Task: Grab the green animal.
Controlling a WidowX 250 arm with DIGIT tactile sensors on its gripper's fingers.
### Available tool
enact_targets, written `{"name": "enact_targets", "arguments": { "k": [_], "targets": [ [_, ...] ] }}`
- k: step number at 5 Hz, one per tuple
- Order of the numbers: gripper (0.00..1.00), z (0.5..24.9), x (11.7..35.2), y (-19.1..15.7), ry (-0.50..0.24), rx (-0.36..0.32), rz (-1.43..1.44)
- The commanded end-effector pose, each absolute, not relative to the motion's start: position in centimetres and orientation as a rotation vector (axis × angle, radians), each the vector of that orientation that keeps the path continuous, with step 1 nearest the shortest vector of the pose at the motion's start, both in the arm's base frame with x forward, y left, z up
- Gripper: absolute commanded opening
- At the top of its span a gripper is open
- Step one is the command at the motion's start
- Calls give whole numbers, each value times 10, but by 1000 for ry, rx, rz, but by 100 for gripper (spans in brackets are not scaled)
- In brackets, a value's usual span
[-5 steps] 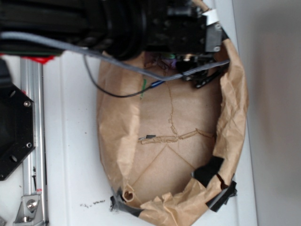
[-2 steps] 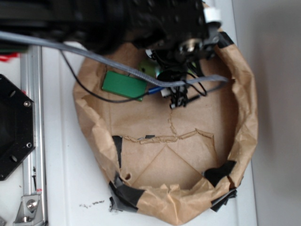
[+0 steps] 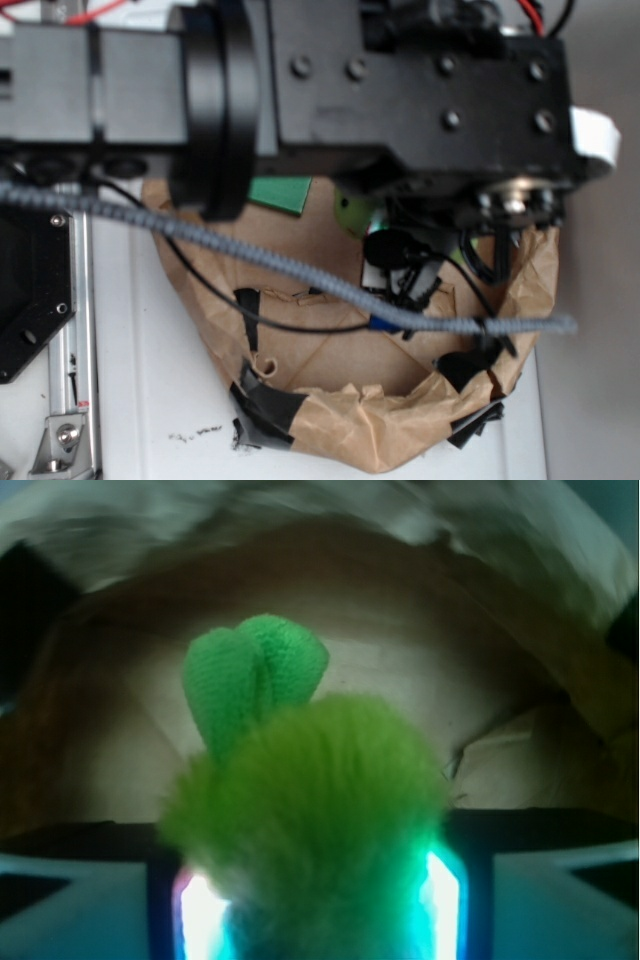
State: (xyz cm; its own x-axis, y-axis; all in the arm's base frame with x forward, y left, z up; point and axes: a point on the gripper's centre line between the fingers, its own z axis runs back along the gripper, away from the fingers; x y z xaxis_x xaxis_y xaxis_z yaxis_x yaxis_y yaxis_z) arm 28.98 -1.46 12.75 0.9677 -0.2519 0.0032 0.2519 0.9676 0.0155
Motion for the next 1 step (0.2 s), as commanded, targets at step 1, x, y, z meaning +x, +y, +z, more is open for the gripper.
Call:
{"name": "enact_targets", "arguments": {
  "k": [1],
  "targets": [
    [0, 145, 295, -19, -65, 37, -319]
  ]
}}
